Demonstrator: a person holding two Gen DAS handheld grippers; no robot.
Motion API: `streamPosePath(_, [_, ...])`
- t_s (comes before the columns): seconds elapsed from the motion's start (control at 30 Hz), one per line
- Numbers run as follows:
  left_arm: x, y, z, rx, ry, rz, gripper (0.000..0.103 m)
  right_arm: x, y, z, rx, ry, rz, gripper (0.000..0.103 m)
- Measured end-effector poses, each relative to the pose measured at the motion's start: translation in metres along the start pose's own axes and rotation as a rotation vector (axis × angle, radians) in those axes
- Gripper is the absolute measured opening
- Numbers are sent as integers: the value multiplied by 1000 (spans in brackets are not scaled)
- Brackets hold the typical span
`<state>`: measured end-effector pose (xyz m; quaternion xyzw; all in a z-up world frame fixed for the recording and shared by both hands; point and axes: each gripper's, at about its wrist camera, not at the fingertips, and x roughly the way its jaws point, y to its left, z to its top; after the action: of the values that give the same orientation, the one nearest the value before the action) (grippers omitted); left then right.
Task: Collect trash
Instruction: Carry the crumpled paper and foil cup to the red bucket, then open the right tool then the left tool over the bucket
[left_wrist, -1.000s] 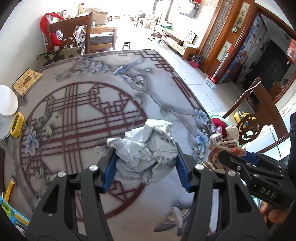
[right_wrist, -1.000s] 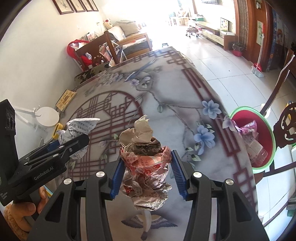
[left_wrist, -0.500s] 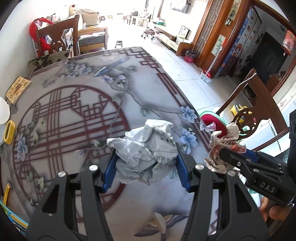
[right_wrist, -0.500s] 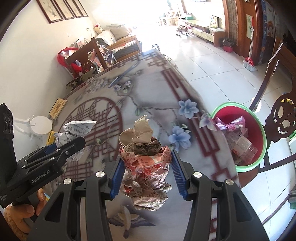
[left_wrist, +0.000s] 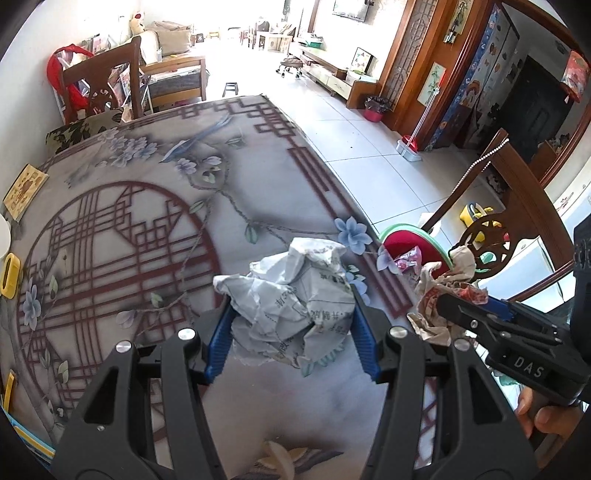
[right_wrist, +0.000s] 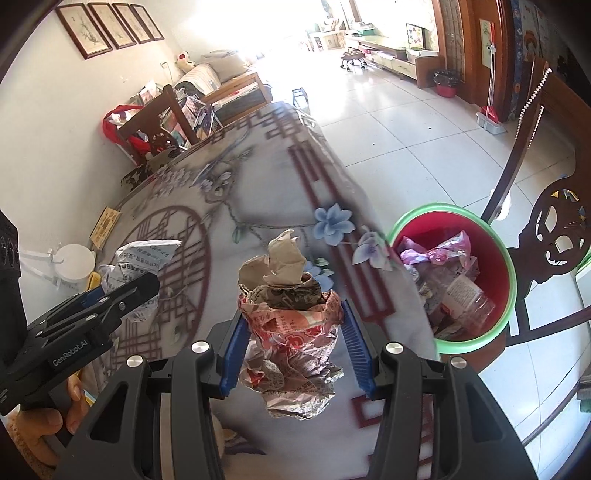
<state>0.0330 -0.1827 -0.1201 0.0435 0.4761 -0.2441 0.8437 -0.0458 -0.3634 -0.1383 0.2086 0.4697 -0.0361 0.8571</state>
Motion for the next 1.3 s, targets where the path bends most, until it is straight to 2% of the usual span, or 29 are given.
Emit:
streamPosePath(0.13, [5,-12,4,5,3,3,54,-2,-20,6,17,-8,-16,48])
streamPosePath(0.43, [19,-31,10,5,23,16,54,-6,-105,18,130,-10,-133,48])
streamPosePath(0.63, [32,-51,19,21,40,19,54,1,-148,22,193,9,-165,48])
streamPosePath(0.9, [54,-80,30,56,67,11,54,13,-173,38,204,15,-157,51])
streamPosePath(0.97, [59,-86,33,64,71,11,54,16,-179,43,216,8,-160,59])
streamPosePath(1.07, [68,-97,37,83,78,8,54,20,-190,46,249,1,-152,67])
streamPosePath(1.3, [92,-131,42,163,106,-30,54,19,-206,52,284,0,-140,67])
